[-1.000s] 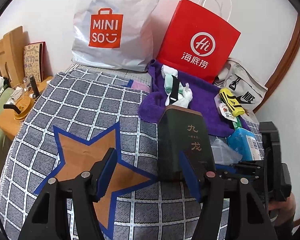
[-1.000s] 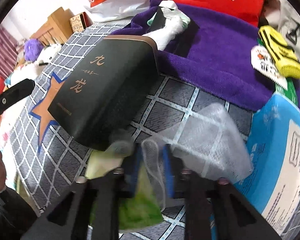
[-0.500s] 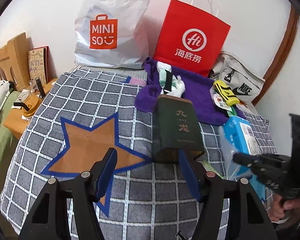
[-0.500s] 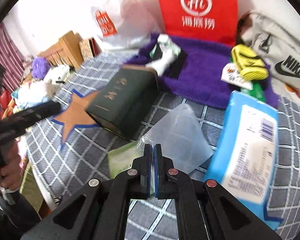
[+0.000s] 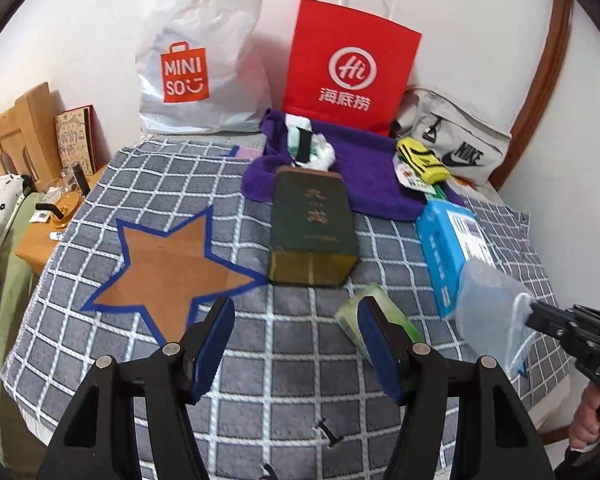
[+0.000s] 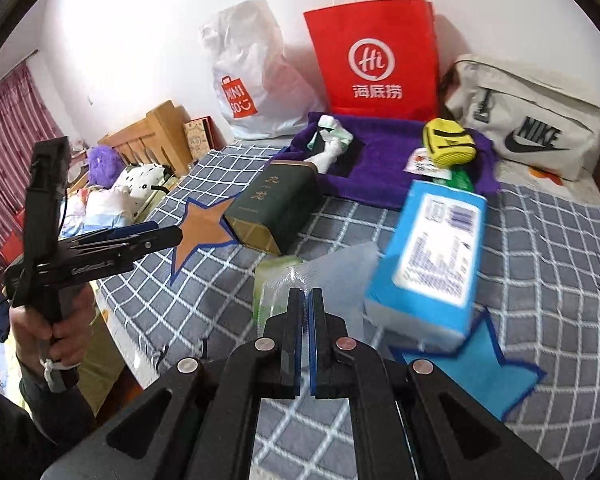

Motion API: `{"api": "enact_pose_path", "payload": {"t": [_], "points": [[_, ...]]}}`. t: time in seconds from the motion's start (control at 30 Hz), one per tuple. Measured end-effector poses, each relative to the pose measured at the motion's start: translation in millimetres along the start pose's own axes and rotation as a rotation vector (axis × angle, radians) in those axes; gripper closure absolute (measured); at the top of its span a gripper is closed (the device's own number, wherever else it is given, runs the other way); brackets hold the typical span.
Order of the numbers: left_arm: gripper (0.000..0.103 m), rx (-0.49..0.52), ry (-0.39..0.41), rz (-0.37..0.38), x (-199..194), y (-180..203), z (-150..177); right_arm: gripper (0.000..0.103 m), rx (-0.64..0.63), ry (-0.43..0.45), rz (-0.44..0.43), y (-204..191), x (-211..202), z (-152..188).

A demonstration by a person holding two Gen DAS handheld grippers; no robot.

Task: Organize soft objects
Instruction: 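Lift the mesh bag with the right tool while the left tool grasps the green tissue packet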

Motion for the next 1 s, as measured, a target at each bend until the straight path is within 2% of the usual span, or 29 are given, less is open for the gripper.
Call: {"api": "enact_pose_path", "payload": {"t": [0.13,0.27,0.4,0.57,0.63,0.67,0.73,0.8,0.87,0.93,1.0], "points": [[0.041,0.021,-0.010,0.012,-1,15,10,0.100,0.017,0.017,0.058,15,-22,18],[0.041,0.033,-0.030,0.021,4,25,17,0.100,0.052,-0.008,0.115,33,-23,32],[0.041,0.032,-0.067,0.044,19,33,21,0.099,0.068,-0.060,0.124,46,4,43],[0.041,0.013,-0.109,0.074,36,37,25,0.094,0.070,-0.107,0.071,49,38,54],[0.041,0.014,-0.120,0.063,42,38,26,0.073,0.059,-0.124,0.064,50,44,58],[0.041,0.014,-0.125,0.064,44,38,26,0.066,0.056,-0.120,0.067,50,44,58],[0.041,0.010,-0.133,0.067,49,40,25,0.038,0.055,-0.099,0.073,53,39,59],[0.041,0.006,-0.141,0.067,54,42,24,0.025,0.061,-0.075,0.092,59,34,60],[0.041,0.006,-0.147,0.068,58,45,25,0.022,0.086,-0.048,0.130,71,29,62],[0.040,0.012,-0.155,0.067,63,49,26,0.013,0.125,-0.041,0.155,83,29,66],[0.039,0.015,-0.163,0.067,68,54,26,0.011,0.160,-0.055,0.159,93,37,71]]}}
Point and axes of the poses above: each gripper's, at about its wrist camera, not at the fingertips, and x roughly the way its jaws point, y to its right, z to its underside, the point moved 5 cm from there along x, roughly the way its jaws point, and after that the axes turned 4 degrees about -z, right-handed, at the moved point
